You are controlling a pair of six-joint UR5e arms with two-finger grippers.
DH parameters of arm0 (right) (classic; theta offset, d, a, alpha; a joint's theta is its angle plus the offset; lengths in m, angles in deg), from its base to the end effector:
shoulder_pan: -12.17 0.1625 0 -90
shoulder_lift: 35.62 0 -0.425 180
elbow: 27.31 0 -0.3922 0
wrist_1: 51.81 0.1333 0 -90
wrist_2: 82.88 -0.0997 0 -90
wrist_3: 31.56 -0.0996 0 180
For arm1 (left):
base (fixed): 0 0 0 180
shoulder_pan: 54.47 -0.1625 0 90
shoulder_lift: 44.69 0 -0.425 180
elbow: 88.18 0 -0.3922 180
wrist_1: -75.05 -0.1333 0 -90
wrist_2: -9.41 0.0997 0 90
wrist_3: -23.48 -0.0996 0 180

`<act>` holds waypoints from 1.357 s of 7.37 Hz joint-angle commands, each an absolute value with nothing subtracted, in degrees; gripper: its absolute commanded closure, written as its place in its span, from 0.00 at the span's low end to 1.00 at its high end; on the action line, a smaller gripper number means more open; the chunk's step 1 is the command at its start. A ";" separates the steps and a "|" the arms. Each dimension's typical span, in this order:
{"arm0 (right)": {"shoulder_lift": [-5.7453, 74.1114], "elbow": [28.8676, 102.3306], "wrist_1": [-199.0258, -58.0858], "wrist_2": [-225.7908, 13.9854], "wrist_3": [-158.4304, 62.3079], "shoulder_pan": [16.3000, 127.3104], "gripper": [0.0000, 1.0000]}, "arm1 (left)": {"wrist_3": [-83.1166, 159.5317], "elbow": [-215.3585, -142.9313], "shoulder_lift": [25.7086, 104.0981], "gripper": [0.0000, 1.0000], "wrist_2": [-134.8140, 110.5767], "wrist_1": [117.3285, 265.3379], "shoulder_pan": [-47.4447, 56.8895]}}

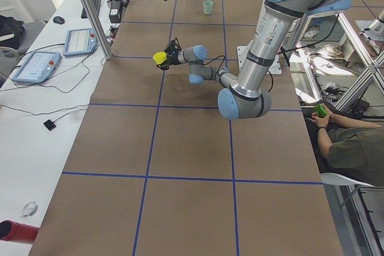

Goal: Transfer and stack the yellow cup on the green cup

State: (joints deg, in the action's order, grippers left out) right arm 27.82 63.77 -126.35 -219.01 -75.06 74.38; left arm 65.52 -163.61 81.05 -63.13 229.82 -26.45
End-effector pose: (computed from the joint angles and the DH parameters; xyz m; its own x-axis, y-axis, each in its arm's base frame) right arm -0.2521 -0.6103 0.3430 0.5125 -0.1058 0.8522 -0.0170 0.9909 0.1333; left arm 0.5552 -0.4803 0.2731 0.5709 0.4987 -0.6522 0.4306 0.4945 0.7550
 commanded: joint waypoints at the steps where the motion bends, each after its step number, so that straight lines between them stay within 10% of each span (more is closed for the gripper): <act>1: 27.22 63.75 -118.64 -218.24 -82.75 69.94 0.00 | 53.24 -163.59 83.54 0.34 -74.12 230.09 -26.79; 10: 21.94 63.13 -108.85 -216.65 -88.86 57.71 0.00 | 52.92 -166.66 83.11 0.34 -80.85 238.17 -30.92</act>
